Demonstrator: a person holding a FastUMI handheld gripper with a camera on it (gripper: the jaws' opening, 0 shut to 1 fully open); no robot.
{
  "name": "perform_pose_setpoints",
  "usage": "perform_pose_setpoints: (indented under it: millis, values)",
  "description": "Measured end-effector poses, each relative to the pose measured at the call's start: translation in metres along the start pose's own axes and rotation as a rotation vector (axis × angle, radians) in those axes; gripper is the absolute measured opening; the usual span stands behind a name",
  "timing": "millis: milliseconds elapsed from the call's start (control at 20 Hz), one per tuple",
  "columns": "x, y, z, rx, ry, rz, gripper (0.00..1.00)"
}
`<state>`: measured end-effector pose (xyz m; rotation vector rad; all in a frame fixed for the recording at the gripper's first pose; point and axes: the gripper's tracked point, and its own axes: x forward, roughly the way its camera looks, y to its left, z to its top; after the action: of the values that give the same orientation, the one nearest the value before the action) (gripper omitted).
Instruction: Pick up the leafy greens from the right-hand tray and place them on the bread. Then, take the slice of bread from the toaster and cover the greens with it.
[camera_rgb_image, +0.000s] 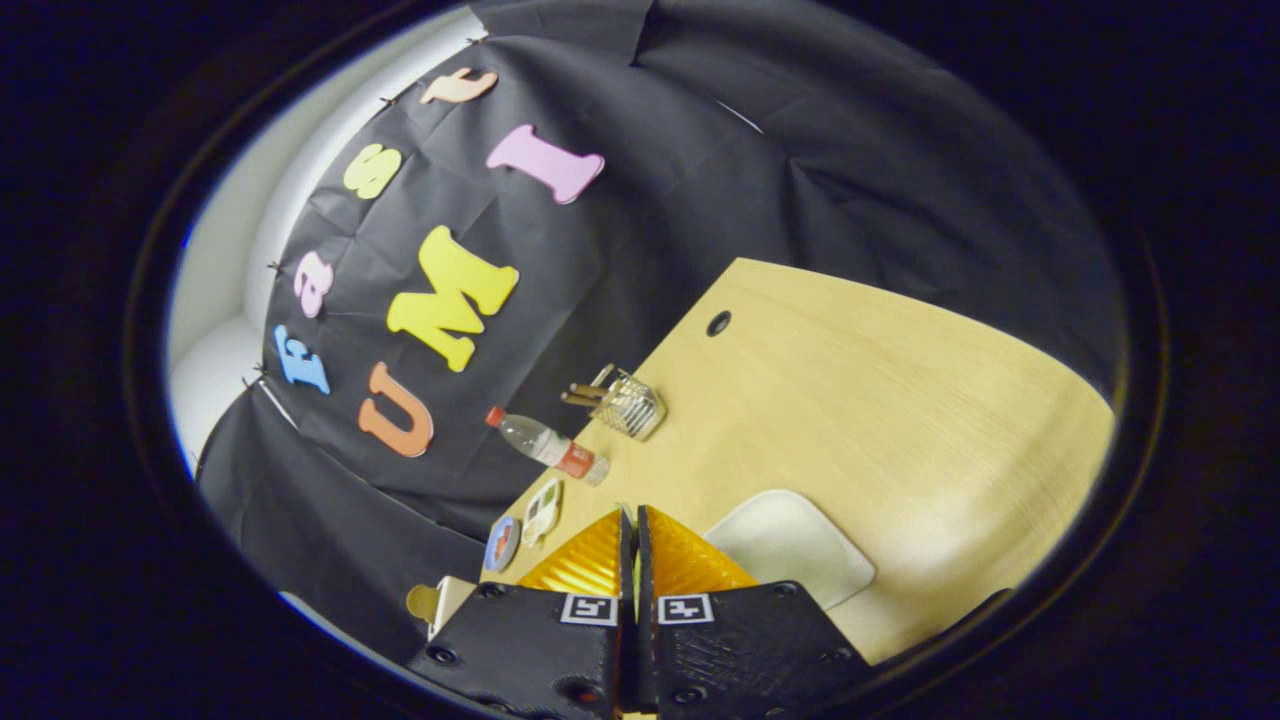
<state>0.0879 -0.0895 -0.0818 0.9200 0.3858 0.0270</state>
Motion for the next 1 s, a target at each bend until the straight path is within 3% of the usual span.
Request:
perform_pose_setpoints:
  millis: [550, 1000]
  values:
    - [0.047, 0.129, -0.103, 0.048, 0.104, 0.194, 0.0]
    - [0.094, 0.147, -0.192, 0.09, 0.214, 0.21, 0.0]
